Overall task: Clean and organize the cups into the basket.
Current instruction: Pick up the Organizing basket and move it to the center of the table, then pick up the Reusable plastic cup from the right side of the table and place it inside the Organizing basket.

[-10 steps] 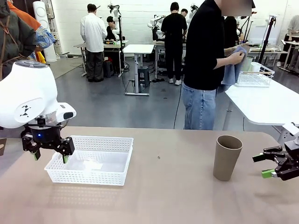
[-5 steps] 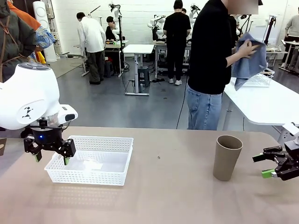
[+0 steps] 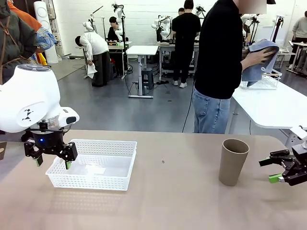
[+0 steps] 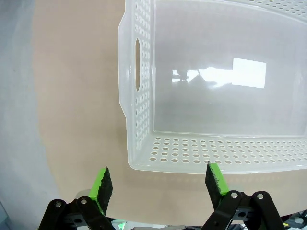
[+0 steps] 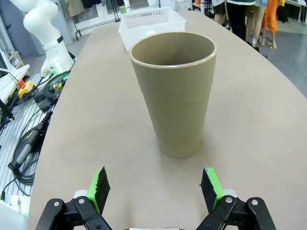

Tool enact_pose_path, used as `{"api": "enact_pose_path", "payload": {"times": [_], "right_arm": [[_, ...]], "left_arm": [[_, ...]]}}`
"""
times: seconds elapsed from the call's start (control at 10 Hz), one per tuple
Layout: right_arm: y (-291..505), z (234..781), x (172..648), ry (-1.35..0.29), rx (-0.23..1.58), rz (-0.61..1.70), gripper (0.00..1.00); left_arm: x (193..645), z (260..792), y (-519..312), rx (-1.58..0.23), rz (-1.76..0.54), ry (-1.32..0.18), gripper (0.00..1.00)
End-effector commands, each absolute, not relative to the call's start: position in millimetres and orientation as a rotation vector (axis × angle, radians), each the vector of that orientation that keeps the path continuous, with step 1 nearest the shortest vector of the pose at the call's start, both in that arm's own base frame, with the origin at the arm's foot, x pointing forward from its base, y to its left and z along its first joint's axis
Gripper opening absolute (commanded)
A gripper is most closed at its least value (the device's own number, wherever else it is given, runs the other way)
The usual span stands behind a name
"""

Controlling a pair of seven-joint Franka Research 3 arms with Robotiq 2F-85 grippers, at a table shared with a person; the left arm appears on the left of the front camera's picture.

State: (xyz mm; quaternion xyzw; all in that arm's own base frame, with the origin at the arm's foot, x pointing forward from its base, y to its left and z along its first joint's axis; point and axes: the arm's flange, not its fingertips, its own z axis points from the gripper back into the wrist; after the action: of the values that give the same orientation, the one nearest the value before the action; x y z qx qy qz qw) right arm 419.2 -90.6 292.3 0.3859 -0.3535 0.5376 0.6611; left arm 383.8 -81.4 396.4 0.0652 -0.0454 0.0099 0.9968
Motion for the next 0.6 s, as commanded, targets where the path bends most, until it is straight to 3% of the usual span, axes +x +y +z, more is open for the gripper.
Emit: {"api": "enact_pose_path", "payload": {"times": [0.0, 0.5], "right_arm": [[-82, 289, 418, -0.862, 0.898, 1.343, 1.00], [-68, 277, 425, -0.932, 0.956, 1.415, 1.00]], "left_arm": [[389, 400, -62, -0.006, -0.016, -0.061, 1.00], [399, 388, -28, -0.079, 0.002, -0.081, 1.00]]}}
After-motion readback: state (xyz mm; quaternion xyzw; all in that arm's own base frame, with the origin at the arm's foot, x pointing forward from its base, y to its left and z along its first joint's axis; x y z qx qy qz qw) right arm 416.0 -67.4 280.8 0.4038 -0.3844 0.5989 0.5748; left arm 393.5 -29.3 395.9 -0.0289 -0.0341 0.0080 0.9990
